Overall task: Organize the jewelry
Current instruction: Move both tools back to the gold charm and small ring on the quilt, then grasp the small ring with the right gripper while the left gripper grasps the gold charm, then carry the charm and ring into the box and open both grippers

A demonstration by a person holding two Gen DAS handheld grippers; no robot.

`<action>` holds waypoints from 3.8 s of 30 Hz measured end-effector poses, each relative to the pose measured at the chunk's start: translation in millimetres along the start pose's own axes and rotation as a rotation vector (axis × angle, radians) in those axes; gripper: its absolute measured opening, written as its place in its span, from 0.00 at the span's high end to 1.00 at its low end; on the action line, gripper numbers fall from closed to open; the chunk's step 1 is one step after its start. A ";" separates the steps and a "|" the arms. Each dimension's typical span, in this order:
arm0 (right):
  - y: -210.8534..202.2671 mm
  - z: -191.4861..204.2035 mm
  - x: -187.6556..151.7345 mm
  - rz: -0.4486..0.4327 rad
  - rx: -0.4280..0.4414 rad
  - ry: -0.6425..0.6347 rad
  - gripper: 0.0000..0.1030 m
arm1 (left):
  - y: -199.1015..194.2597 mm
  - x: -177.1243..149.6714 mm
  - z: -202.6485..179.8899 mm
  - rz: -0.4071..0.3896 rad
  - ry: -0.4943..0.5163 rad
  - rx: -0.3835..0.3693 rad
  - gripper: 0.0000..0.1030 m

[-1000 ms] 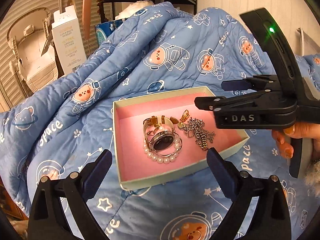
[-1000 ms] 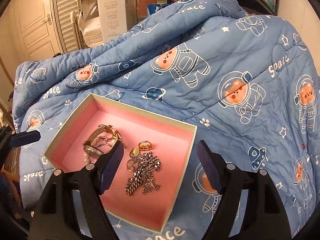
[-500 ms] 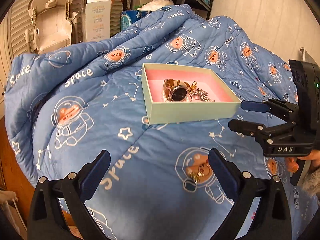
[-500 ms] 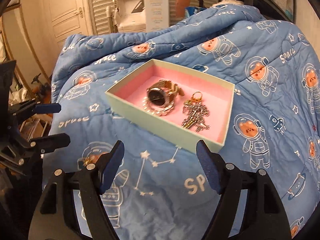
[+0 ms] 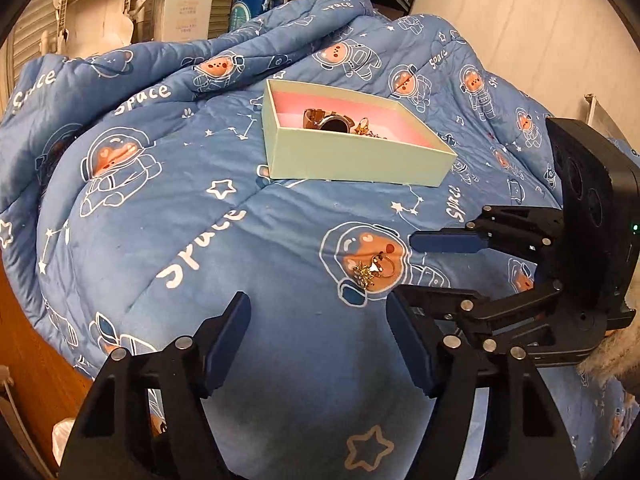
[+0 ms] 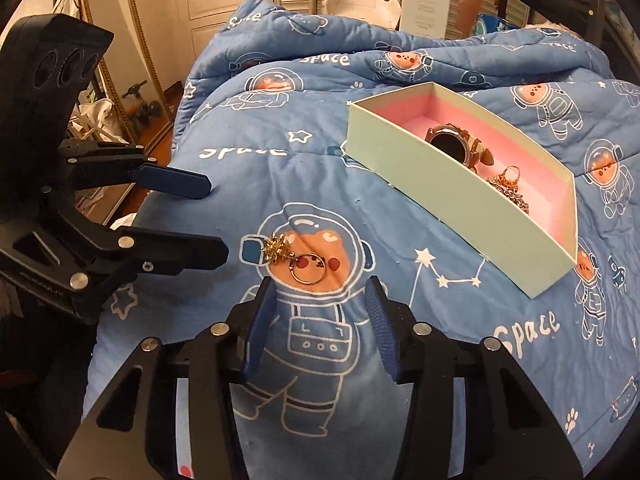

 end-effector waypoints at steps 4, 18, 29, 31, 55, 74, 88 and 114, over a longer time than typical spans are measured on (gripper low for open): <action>11.3 -1.7 4.0 -0.001 0.031 -0.016 0.68 | 1.8 -0.1 0.1 0.001 -0.007 -0.012 0.36; -4.5 1.5 -0.7 -0.016 0.071 -0.017 0.80 | 14.5 1.1 -18.4 0.020 0.096 -0.058 0.42; -20.4 -14.2 -14.4 -0.014 0.015 0.070 0.80 | 33.0 7.3 -29.9 0.028 0.152 -0.042 0.55; -20.7 -16.0 -17.5 -0.010 0.010 0.085 0.80 | 35.3 6.3 -33.7 0.031 0.178 -0.030 0.61; -46.7 -20.6 -21.0 -0.077 -0.041 0.234 0.80 | 1.5 7.4 -47.8 -0.062 0.138 -0.070 0.83; -79.0 -38.6 10.3 -0.162 -0.096 0.215 0.80 | -30.1 48.5 -72.3 -0.204 0.194 -0.121 0.83; -69.4 -72.2 40.0 -0.158 -0.136 0.193 0.80 | 2.8 88.5 -67.0 -0.178 0.206 -0.078 0.83; 9.6 -150.6 70.7 0.014 -0.163 0.268 0.80 | 85.6 131.8 -33.6 -0.045 0.175 -0.008 0.83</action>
Point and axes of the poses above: each gripper's, at about its wrist camera, not at the fingertips, and y roughly the way its jaws point, z to its left, x to its top, the point moved 4 cm from there along y, roughly the way its jaws point, and after that the axes turned 9 degrees about -z, right-handed, at the moved point
